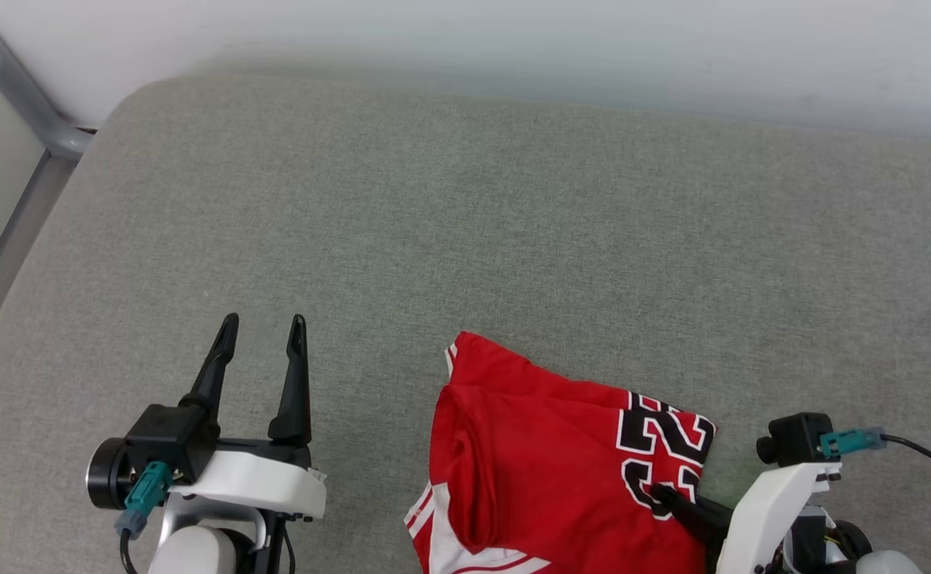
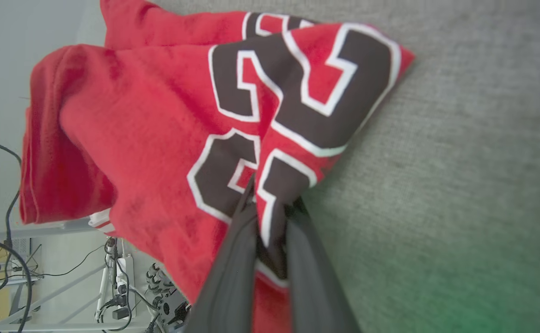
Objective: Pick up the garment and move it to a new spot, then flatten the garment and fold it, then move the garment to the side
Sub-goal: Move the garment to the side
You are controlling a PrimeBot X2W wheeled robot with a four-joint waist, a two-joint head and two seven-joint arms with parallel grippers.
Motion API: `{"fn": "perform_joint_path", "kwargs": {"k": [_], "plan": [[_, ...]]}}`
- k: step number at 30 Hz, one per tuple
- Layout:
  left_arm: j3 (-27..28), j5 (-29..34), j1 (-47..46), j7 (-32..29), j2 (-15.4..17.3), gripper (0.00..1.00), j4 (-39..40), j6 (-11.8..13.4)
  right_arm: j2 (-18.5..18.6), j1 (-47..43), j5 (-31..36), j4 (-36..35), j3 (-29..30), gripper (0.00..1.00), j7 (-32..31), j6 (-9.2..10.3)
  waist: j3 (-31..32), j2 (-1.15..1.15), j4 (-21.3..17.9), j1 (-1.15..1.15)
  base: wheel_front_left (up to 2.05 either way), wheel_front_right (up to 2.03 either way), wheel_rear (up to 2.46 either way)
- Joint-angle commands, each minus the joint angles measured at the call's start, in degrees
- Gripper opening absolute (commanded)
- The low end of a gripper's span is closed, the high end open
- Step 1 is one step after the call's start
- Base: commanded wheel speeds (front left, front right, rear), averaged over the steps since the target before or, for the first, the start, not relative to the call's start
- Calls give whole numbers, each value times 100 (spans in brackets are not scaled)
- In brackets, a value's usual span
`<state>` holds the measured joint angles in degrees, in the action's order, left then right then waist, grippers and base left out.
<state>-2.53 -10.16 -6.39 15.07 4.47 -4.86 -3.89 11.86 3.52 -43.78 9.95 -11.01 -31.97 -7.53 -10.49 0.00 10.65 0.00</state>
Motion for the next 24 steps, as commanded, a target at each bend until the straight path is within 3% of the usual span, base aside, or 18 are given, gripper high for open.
{"fn": "perform_joint_path", "kwargs": {"k": [1, 11, 20, 24], "plan": [[19, 22, 0, 12, -21, 100, -2, -17, 34, 31, 19, 1, -40, 0, 17, 8, 55, 0, -46, 0, 0, 0, 0], [41, 196, 240, 12, -20, 100, 6, -111, 543, 179, 712, -409, -262, 0, 188, 5, 511, 0, -678, 0, 0, 0, 0], [67, 309, 238, 12, 72, 100, 225, -156, 1079, 284, 1277, -462, 177, 0, -1, 5, 346, 0, -1745, 0, 0, 0, 0], [88, 334, 184, 12, 110, 100, 373, -169, 1093, 483, 1334, -426, 331, 0, 15, 6, 144, 0, -2295, 0, 0, 0, 0]]}}
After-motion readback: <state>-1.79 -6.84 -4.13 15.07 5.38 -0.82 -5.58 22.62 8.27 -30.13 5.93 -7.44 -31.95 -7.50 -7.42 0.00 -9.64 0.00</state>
